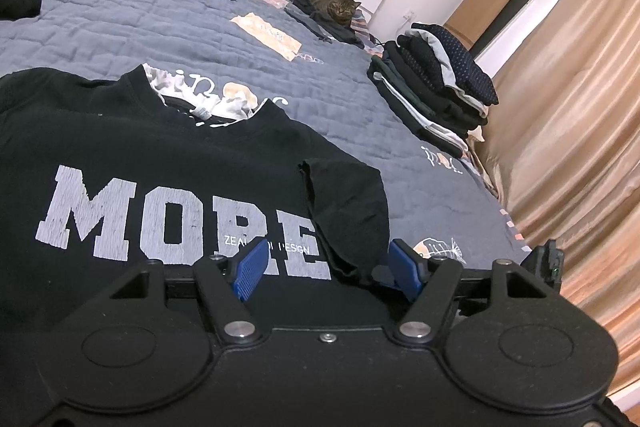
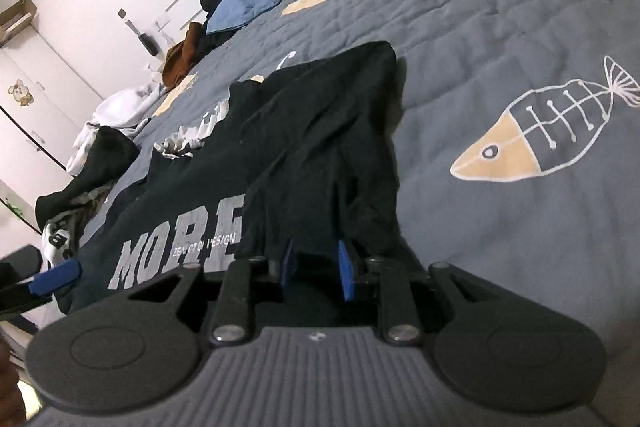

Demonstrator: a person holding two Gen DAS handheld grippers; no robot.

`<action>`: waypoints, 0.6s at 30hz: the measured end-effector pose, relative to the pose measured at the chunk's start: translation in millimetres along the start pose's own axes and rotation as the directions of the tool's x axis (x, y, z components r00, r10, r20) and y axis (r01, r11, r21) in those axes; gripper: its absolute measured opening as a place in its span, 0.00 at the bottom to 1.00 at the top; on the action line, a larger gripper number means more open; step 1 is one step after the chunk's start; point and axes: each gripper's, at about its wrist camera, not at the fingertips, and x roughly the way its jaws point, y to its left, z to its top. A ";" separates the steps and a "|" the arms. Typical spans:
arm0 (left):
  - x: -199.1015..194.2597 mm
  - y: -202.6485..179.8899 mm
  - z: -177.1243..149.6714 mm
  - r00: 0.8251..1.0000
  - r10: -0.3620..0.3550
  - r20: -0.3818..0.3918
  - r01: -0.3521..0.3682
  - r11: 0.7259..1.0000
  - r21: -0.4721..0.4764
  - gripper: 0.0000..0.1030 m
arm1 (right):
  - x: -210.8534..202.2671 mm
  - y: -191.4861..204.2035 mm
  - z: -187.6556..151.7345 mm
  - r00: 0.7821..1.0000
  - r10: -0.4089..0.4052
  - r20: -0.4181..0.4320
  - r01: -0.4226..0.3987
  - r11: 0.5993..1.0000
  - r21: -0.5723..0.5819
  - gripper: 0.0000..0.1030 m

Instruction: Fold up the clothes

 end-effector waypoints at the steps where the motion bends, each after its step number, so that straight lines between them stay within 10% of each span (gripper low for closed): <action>1: -0.2 0.2 0.0 1.000 0.001 0.001 -0.001 1.000 0.000 0.64 | -1.9 2.1 1.2 1.000 0.000 0.000 0.000 1.000 0.004 0.24; 18: -12.7 8.3 0.5 0.998 0.051 0.032 -0.051 0.999 0.004 0.66 | -39.2 58.9 10.0 0.999 -0.006 0.053 0.008 0.999 -0.037 0.47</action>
